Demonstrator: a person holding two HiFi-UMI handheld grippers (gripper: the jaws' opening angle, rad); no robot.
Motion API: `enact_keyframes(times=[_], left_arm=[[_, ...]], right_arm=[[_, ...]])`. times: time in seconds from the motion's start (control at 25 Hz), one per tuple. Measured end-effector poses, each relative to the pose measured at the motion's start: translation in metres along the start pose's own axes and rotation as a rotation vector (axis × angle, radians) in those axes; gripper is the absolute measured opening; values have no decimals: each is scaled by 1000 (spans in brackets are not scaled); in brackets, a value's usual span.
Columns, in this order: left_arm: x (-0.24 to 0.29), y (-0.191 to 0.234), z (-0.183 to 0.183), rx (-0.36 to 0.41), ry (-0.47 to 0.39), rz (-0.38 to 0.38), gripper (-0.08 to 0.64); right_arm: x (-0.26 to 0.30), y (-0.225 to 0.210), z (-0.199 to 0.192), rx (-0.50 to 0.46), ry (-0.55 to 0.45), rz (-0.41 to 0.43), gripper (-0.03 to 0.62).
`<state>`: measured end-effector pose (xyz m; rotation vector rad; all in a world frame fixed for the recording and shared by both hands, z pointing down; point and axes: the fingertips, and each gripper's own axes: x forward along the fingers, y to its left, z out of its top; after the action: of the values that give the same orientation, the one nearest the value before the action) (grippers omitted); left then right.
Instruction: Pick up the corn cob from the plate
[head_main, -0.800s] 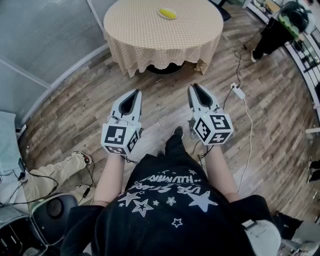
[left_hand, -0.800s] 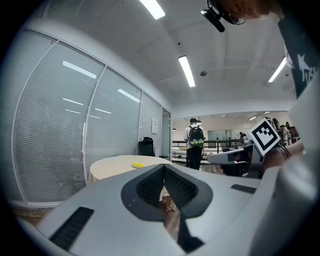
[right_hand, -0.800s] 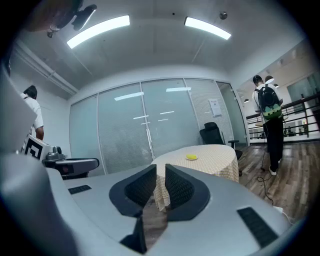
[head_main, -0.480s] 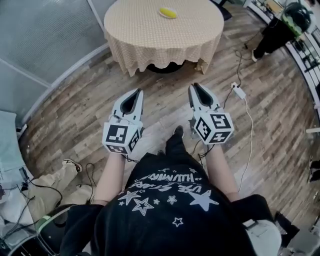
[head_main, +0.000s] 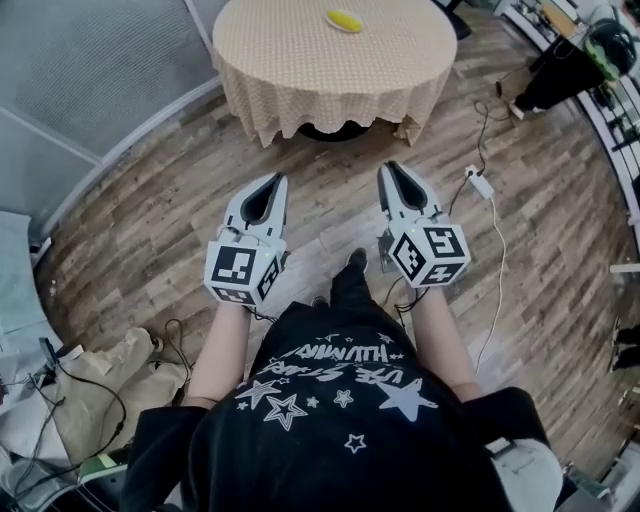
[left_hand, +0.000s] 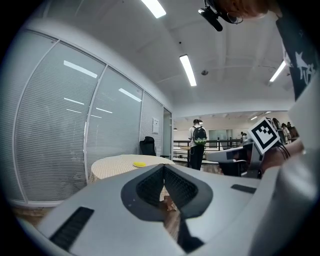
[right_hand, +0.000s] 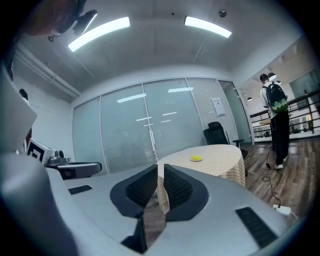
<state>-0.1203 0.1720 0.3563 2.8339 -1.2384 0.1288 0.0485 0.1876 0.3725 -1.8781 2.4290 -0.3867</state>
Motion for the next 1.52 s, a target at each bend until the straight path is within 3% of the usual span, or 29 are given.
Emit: enact_keyframes(times=[0.44, 0.8, 1.12, 1.52], left_arm=[[-22, 22, -3, 0, -7, 16, 8], [1, 39, -11, -15, 7, 28, 8], [58, 55, -12, -11, 29, 33, 8], [163, 71, -3, -15, 57, 33, 8]], right_arm=[[9, 6, 0, 28, -39, -6, 54], [43, -13, -2, 20, -31, 4, 41], [93, -46, 3, -23, 4, 15, 34], [156, -112, 20, -2, 42, 1, 35]])
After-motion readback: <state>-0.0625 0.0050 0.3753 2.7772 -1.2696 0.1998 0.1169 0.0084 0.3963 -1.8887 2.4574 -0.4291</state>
